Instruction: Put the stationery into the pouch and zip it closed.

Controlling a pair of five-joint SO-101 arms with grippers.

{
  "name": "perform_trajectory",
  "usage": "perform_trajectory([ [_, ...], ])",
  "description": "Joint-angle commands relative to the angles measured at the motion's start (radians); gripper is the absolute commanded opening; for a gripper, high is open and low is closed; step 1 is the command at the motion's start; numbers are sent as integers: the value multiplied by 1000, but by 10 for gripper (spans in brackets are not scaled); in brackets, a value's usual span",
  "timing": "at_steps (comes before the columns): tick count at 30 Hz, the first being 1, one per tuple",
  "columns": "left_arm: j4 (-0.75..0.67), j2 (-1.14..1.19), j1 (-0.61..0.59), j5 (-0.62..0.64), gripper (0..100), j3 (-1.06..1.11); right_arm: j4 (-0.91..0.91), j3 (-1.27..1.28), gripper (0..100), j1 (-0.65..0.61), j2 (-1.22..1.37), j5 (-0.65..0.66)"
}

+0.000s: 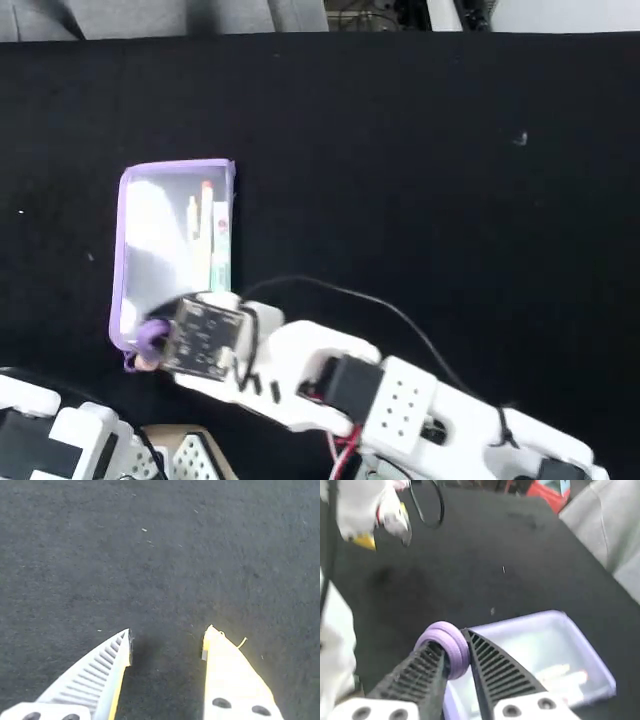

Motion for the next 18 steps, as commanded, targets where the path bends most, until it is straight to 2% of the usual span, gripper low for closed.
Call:
perform_trajectory([
  [1,-2,-26,71,-43,239,-1,2,102,11,86,-140,5],
  [10,5,-28,343,-216,239,51,153,292,11,241,-475,11],
  [18,6,-38,573,-400,239,102,175,460,11,362,-779,12],
])
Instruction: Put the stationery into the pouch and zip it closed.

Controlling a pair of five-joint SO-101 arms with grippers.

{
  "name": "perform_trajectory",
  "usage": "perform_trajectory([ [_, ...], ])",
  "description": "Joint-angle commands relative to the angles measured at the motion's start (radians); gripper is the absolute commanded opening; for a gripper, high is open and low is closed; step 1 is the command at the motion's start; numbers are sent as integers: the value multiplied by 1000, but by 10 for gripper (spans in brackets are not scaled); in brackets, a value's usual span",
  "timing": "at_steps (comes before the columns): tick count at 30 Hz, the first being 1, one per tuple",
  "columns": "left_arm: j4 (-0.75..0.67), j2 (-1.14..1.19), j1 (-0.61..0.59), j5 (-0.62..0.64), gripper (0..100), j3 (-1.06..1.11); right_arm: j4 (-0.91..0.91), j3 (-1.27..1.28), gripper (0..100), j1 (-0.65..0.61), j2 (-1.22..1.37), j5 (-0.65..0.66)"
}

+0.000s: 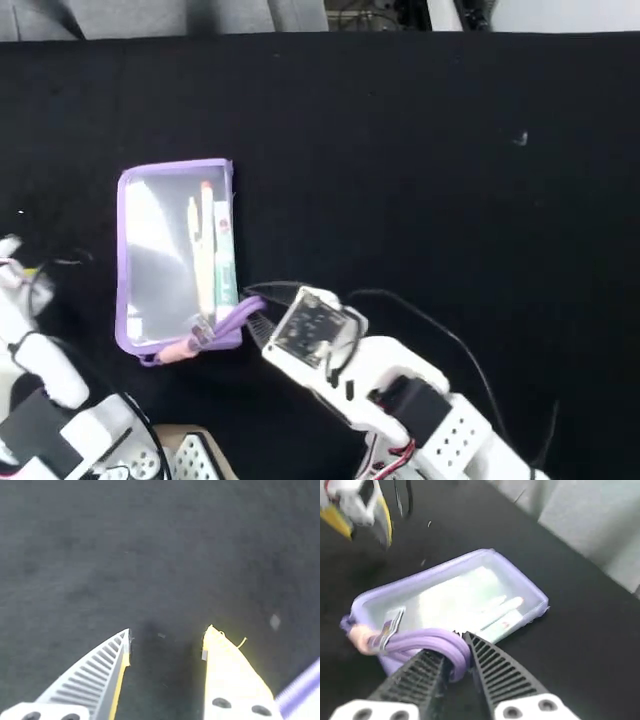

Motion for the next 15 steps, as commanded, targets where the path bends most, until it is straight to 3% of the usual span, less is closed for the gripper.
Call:
perform_trajectory([
  [1,6,-38,116,-92,239,27,5,21,12,66,-124,14],
  [8,8,-38,165,-298,238,77,37,33,12,110,-216,14],
  [15,8,-40,170,-388,235,128,29,33,12,110,-216,15],
])
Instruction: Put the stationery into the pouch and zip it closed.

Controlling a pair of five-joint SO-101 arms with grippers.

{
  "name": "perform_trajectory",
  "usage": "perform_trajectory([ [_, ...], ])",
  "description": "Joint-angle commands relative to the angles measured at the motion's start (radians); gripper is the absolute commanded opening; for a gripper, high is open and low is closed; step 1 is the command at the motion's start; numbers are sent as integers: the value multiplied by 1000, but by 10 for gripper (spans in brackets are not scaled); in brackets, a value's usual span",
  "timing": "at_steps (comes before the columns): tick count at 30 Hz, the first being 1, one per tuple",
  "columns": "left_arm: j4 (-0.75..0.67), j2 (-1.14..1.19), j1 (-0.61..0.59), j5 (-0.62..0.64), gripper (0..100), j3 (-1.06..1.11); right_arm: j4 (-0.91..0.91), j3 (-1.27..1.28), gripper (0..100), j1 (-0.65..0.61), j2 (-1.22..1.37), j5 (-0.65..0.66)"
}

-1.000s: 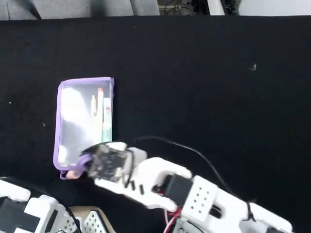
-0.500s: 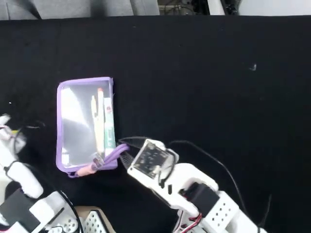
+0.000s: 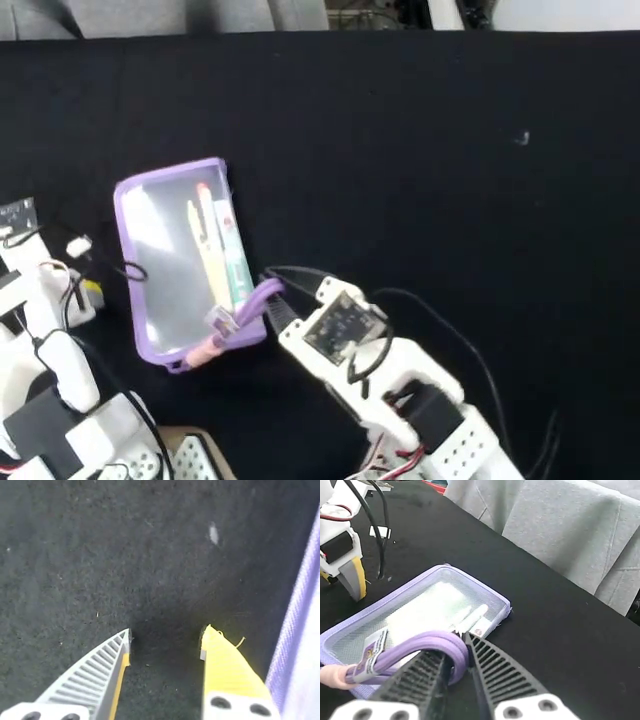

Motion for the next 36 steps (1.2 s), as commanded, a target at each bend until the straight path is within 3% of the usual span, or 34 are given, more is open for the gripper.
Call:
perform_trajectory([
  [1,14,-37,15,-34,235,5,-5,-4,12,20,-70,11],
  [6,83,-193,51,-34,235,48,-41,5,12,66,-70,23],
  [10,190,-479,145,-29,235,125,-114,42,12,126,-70,23],
  [15,264,-876,252,-28,239,277,-118,41,12,132,-70,21],
  [25,542,-1501,478,34,240,478,-126,19,12,133,-70,21],
  [33,549,-1493,506,28,240,542,-137,2,11,204,-77,-5],
  [36,578,-1493,506,-28,240,526,-167,5,11,204,-70,-6],
])
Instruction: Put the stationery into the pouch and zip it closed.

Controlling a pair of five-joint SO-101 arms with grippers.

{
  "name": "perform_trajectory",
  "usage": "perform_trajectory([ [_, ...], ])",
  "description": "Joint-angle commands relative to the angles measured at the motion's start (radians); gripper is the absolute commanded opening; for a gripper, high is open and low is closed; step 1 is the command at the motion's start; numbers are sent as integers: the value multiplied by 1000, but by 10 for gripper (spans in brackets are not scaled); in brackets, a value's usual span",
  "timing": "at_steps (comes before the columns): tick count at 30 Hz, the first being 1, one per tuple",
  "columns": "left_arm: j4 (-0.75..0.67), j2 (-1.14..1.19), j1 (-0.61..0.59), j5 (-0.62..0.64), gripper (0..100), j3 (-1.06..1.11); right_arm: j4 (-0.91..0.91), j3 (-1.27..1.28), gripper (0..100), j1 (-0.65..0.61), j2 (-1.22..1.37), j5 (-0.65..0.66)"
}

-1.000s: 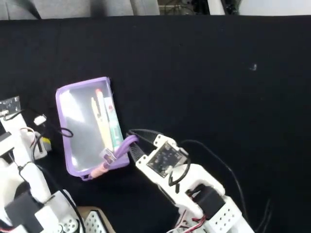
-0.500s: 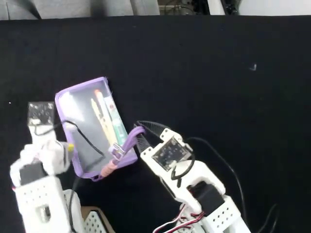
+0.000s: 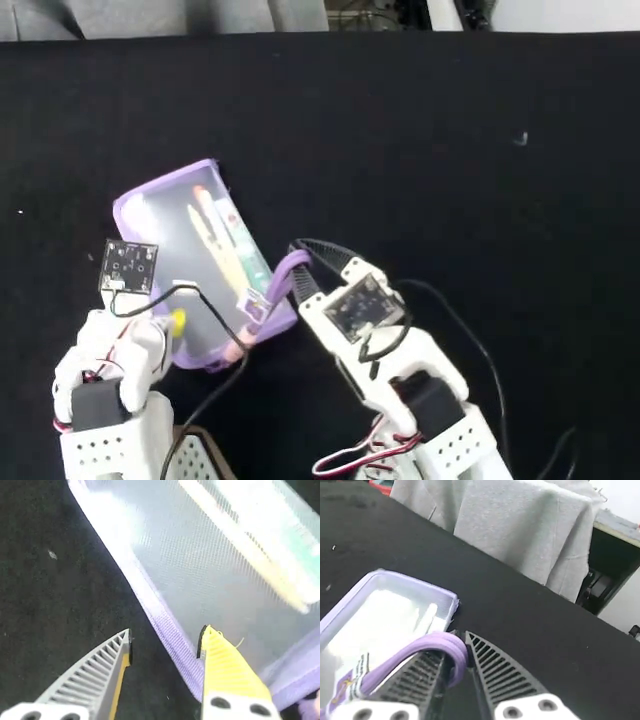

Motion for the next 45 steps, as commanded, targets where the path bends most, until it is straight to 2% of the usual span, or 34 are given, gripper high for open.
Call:
perform_trajectory([
  [1,29,8,7,-69,240,-30,-51,-45,11,23,-70,-12],
  [12,34,6,4,-437,235,-53,-173,-5,12,21,-68,-15],
  [20,26,-41,15,-500,234,-67,-242,-4,12,17,-68,-21],
  [23,6,-37,13,-549,234,-71,-253,7,12,17,-68,-64],
  [29,41,-35,15,-806,234,-71,-339,71,12,18,-68,-68],
  [31,9,-35,15,-858,234,-71,-342,68,12,20,-68,-68],
  [38,-176,-35,15,-911,234,-68,-299,7,12,21,-44,-75],
  [42,-164,-35,15,-895,234,-54,-285,-97,12,20,88,-120],
  [45,-164,-35,15,-812,234,-56,-311,-174,11,20,242,-124],
])
